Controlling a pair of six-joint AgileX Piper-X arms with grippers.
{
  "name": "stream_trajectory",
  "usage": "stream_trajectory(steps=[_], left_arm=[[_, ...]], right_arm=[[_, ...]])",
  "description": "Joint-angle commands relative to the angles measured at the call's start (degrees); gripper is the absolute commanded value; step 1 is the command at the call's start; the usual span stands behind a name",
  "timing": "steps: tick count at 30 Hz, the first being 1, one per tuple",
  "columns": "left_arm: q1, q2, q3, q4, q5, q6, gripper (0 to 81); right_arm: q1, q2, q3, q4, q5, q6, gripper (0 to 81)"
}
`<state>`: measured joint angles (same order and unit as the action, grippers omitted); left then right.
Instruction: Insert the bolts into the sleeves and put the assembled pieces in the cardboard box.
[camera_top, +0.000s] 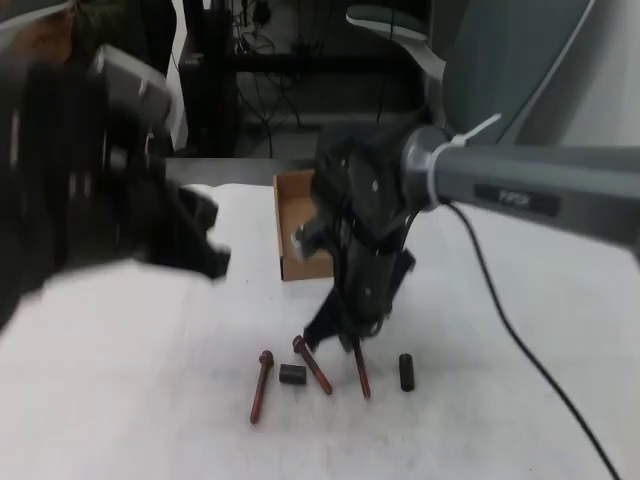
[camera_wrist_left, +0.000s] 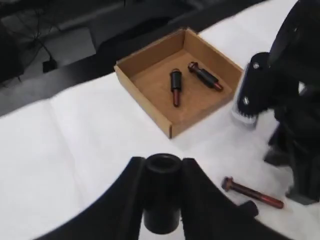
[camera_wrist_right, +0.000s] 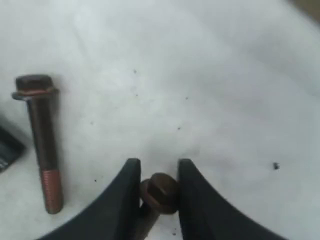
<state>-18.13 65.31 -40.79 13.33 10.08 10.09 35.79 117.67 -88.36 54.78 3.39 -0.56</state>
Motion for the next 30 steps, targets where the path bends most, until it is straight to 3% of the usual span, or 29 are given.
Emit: stream_trajectory(steps=[1,5,9,16,19,21,30], left_arm=[[-1.7,-5.2,10.5,-13.0,0.7,-8.1,1.8],[-5.5,-11.1,24.5,-37.3,0.1,-21.7,1.8],[-10.9,-12.0,33.6,-54.5,-7.4,-27.7,1.8],[-21.8,-12.0,35.8,-56.2,-13.8,-25.5,1.8],[-24.2,-12.0,35.8,-56.1,-16.0,-22.4,1.8],[-25.1,-12.0,35.8,-56.0,-16.0,-20.0,1.8],[-25.1,-12.0,35.8,-54.8,-14.8,-12.9,1.8]], right_arm=[[0.0,-8.0,-0.4,-4.6,0.7,-0.8,0.4],[0.5,-17.5,2.6,-13.6,0.3,-1.1,0.4],[2.2,-28.0,11.5,-27.3,-2.5,-1.0,0.4],[8.3,-39.5,34.5,-59.8,-6.3,5.7,0.4],[11.1,-40.5,40.7,-69.3,-6.3,5.5,0.4],[13.0,-40.5,43.0,-74.6,-6.2,6.1,0.4],[16.8,-41.5,43.1,-76.1,-5.8,6.2,0.4]])
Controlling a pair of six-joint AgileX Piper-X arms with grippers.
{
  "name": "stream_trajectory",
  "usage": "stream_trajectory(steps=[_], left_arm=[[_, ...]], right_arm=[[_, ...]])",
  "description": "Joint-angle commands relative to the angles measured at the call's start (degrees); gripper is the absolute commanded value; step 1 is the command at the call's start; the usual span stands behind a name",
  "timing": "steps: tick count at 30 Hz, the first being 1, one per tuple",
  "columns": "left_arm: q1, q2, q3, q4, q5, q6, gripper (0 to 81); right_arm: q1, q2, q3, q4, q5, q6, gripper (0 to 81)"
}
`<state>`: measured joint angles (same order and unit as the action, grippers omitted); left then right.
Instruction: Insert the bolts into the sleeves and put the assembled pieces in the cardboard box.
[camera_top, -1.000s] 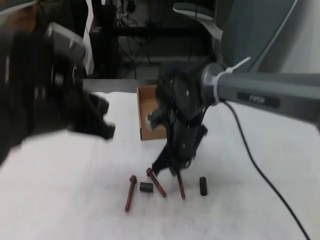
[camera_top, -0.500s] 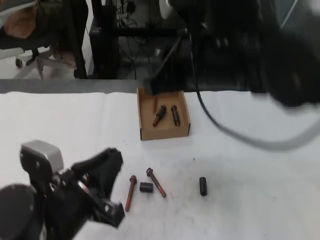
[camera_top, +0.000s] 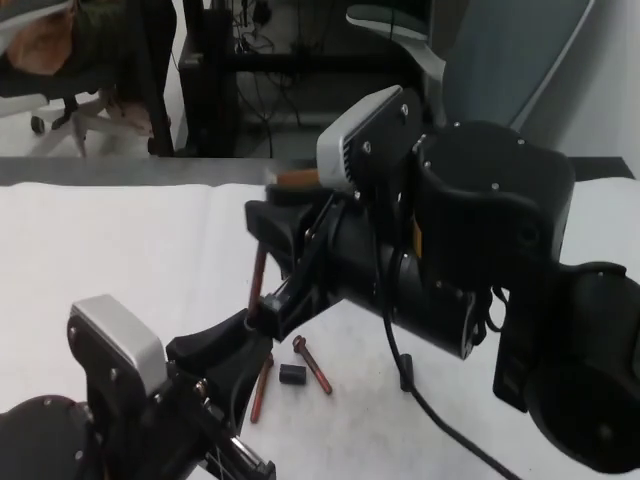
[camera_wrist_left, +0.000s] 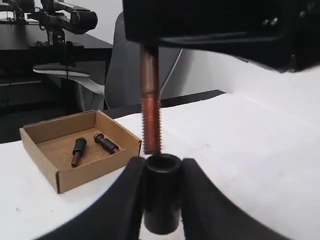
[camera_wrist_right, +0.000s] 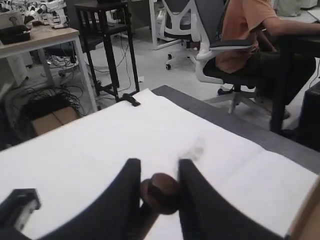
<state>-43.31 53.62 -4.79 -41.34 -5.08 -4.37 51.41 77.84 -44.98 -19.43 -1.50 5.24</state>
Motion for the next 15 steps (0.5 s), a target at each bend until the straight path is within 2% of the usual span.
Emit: stream_trajectory(steps=[1,15], left_arm=[[0.1,-0.3,-0.2,0.5,0.3,1.5,1.8],[0.1,-0.3,-0.2,1.5,-1.3,1.9,1.8]], right_arm=[[1.4,-1.8,-0.3,-1.9,-0.9,0.4,0.4],[1.9,-2.1,-0.2,3.8,0.7,-3.8,0.4]])
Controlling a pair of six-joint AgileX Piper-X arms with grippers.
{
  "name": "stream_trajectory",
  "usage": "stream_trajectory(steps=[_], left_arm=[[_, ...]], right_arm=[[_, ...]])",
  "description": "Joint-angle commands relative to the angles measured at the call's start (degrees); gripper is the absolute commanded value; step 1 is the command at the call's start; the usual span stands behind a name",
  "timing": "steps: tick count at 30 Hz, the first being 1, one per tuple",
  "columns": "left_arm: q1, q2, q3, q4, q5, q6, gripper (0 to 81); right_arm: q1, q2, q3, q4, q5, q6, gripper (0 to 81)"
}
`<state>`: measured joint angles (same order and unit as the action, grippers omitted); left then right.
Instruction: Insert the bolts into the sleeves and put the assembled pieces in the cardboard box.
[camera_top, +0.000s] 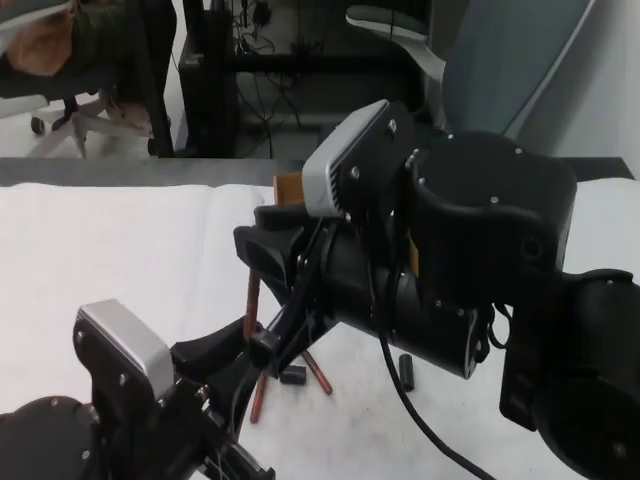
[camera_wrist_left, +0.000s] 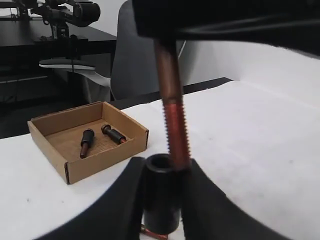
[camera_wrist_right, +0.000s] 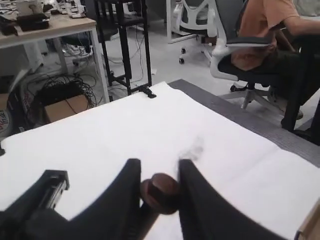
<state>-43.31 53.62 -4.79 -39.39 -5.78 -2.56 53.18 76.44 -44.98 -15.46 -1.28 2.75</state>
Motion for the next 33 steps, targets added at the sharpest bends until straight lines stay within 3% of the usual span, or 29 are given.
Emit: stream_trajectory(steps=[1,24,33], left_arm=[[0.1,-0.3,-0.2,-0.5,-0.6,0.0,1.8],[0.1,-0.3,-0.2,-3.2,-0.1,-2.6,1.8],[0.1,-0.3,-0.4,-5.0,-0.6,-2.6,1.8]], right_arm=[[0.2,-0.7,-0.2,-0.2,0.7,-2.0,0.4],[0.6,1.4,-0.2,-0.7,2.4,-8.5,0.4],[3.3,1.4,-0.2,4.3,-2.5,-8.4,0.4]])
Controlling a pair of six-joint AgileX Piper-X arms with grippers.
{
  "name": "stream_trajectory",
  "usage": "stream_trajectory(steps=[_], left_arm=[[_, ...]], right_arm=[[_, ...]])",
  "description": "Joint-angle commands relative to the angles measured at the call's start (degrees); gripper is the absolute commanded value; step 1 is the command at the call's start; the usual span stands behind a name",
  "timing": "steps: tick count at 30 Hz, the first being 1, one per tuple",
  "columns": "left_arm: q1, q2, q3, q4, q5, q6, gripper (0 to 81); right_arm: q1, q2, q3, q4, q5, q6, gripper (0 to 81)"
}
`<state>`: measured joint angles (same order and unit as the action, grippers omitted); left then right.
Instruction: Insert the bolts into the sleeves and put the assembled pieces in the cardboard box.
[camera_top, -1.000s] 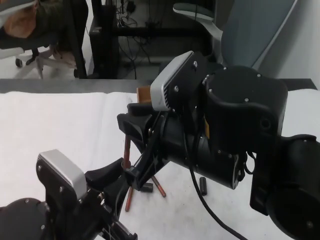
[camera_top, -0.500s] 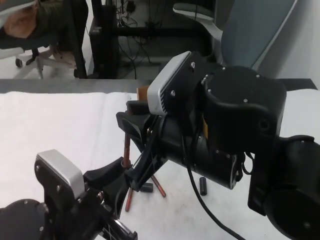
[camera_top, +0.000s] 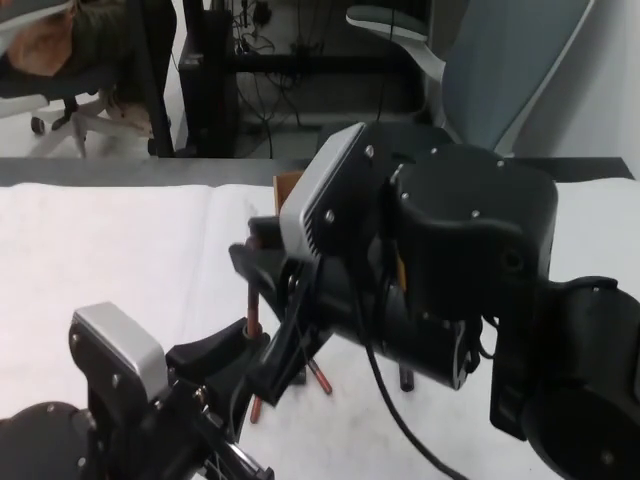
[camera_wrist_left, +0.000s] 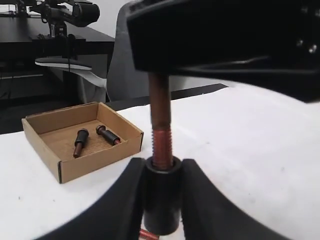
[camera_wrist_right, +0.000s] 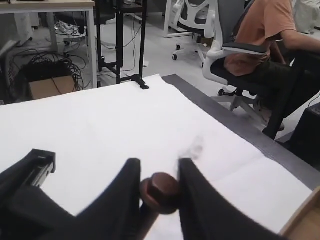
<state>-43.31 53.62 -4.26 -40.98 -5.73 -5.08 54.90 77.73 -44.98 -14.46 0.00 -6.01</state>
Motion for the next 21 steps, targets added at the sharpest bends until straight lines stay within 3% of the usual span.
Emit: stream_trajectory(steps=[1,6,9,11,12,17,19,21], left_arm=[[0.2,-0.3,-1.0,-3.5,-0.6,-0.1,1.8],[2.2,-0.3,-1.0,-3.5,-0.5,-0.1,1.8],[3.6,-0.3,-1.0,-3.5,0.0,-0.1,1.8],[4.2,-0.3,-1.0,-3.3,0.2,-0.1,1.8],[4.5,-0.3,-1.1,-2.9,0.3,-0.1,1.8],[7.8,-0.2,-5.7,7.6,2.4,1.2,1.8],[9.5,0.2,-8.6,9.9,4.8,4.0,1.8],[10.7,1.5,-11.6,9.8,7.0,5.7,1.8]], right_arm=[[1.9,0.1,-0.2,4.0,-3.8,0.5,0.4],[3.6,0.1,-0.2,8.3,-3.8,2.1,2.9],[4.2,-0.2,-0.2,8.1,-3.8,3.3,32.9],[4.2,-1.2,-0.3,8.2,-2.7,7.1,64.0],[4.2,-2.0,-0.3,8.3,-1.0,9.5,70.0],[4.1,-10.3,-0.3,16.0,13.0,12.4,67.5],[3.9,-12.9,-0.3,19.1,14.5,12.4,60.8],[3.7,-14.3,-0.3,21.1,14.3,12.4,59.6]])
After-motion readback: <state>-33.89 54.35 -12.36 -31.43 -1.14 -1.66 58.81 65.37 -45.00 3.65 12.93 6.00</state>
